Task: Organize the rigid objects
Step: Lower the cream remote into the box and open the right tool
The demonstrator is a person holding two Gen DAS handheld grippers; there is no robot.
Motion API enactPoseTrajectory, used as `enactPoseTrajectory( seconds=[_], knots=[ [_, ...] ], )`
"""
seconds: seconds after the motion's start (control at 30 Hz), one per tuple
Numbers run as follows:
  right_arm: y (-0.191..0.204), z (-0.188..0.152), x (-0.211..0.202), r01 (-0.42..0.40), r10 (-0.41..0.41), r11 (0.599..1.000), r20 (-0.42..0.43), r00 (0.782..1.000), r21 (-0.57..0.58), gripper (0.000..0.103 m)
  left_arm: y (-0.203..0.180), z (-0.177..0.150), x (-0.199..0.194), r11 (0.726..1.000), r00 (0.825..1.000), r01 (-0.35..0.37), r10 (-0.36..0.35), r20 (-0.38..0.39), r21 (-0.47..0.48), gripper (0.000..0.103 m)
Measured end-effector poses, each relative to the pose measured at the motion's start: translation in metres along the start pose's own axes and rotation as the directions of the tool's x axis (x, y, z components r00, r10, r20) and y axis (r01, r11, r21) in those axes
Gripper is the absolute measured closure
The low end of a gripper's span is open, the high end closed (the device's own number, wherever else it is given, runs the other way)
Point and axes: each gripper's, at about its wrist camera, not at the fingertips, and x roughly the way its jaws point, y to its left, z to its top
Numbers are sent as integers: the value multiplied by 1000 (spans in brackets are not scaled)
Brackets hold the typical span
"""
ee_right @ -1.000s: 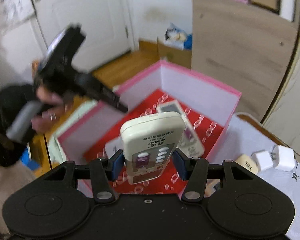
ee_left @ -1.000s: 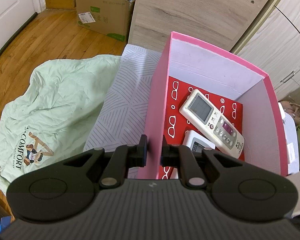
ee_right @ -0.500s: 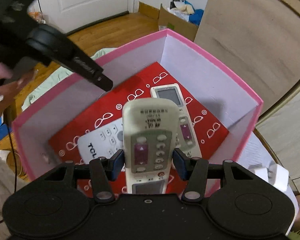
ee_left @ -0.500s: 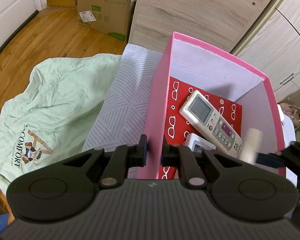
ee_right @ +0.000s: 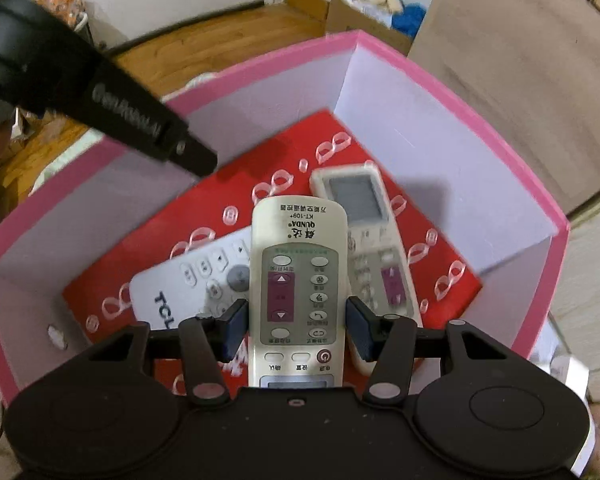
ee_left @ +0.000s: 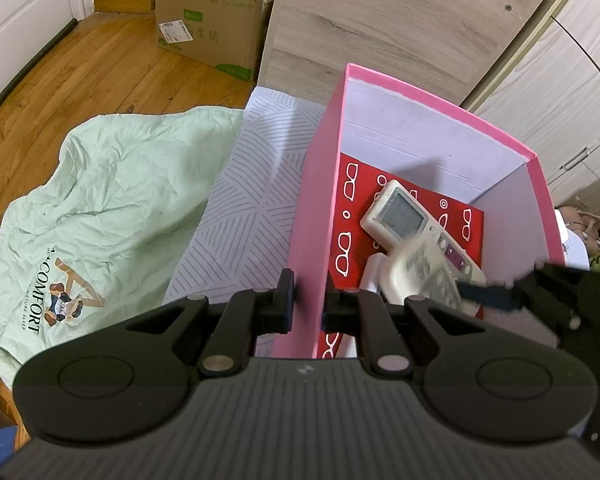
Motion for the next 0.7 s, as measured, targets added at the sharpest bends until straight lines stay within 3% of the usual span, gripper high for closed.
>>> enactPoseTrajectory(
  seconds=[0.1, 0.37, 0.5, 0.7],
  knots=[
    [-3, 3, -2, 8, -8, 1000, 21, 1000, 12, 45, -1, -1, 0, 1000, 1000, -5, 5, 5, 23, 92],
    [-42, -2, -40, -150, 119, 969, 159, 980, 195, 45, -1, 0, 0, 999, 1000, -1, 1, 3, 42, 92],
    [-59, -15, -70, -169, 111, 956, 237, 965, 241, 45, -1, -1, 0, 999, 1000, -1, 1, 4, 42, 93],
    [-86, -46, -106, -192, 99, 915, 266, 959, 354, 45, -2, -1, 1, 999, 1000, -4, 4, 3, 47, 93]
  ],
)
